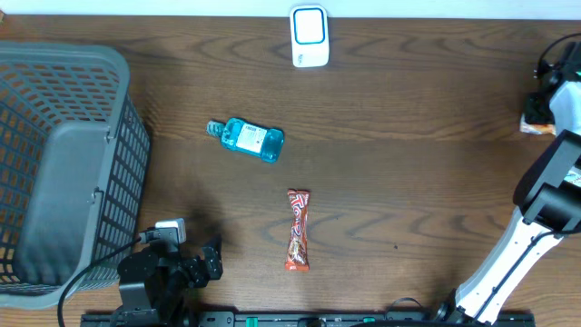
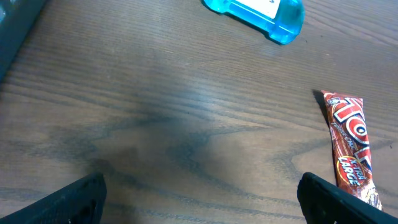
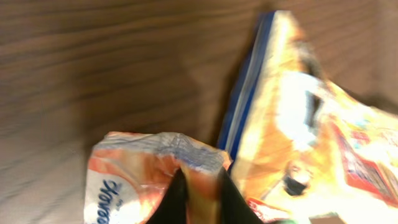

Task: Scan the item barcode
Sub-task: 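Carry the orange pack right with the right gripper and drop it, then reach the right gripper to the red chocolate bar and grasp it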

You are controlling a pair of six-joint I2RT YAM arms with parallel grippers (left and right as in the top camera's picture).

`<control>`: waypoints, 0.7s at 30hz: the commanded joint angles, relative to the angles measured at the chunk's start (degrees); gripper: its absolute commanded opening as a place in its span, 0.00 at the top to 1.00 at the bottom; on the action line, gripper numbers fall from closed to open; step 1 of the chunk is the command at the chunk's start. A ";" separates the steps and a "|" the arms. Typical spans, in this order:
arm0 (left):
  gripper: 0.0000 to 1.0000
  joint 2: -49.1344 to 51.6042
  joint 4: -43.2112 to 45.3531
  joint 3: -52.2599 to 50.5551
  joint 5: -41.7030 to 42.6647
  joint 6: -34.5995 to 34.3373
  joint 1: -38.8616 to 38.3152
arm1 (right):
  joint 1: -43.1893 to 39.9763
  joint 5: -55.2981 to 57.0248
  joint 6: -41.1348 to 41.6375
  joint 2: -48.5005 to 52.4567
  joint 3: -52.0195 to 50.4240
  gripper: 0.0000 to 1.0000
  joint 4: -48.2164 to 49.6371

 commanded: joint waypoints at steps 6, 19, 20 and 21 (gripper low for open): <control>0.02 -0.31 -0.52 0.09 -0.20 0.31 -0.22 | 3.15 -6.93 9.20 -12.57 0.42 0.01 -0.15; 0.02 -0.31 -0.50 0.09 -0.20 0.31 -0.22 | 22.43 -70.42 20.33 -25.18 -0.13 0.01 -6.75; 0.02 -0.31 -0.50 0.09 -0.20 0.31 -0.22 | 24.92 -70.12 18.43 -24.81 -0.39 0.01 -7.17; 0.02 -0.31 -0.50 0.09 -0.20 0.31 -0.22 | 28.50 -69.00 14.53 -24.09 -0.59 0.01 -8.20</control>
